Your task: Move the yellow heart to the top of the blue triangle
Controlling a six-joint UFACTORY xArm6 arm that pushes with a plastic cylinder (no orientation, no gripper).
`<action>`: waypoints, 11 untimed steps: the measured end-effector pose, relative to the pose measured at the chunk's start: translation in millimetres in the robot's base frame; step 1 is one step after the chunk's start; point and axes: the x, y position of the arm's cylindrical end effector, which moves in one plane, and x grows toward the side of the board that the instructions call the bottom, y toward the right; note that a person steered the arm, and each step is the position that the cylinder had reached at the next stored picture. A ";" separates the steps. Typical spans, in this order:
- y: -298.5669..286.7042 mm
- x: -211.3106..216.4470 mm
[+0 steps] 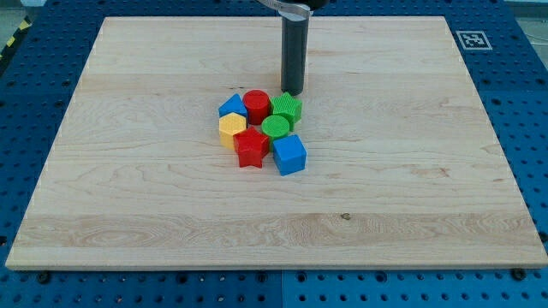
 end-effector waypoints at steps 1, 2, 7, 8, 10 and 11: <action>21.2 21.5; 41.0 10.7; -17.1 -56.3; -9.1 -25.3; 29.4 -8.3; 18.4 3.5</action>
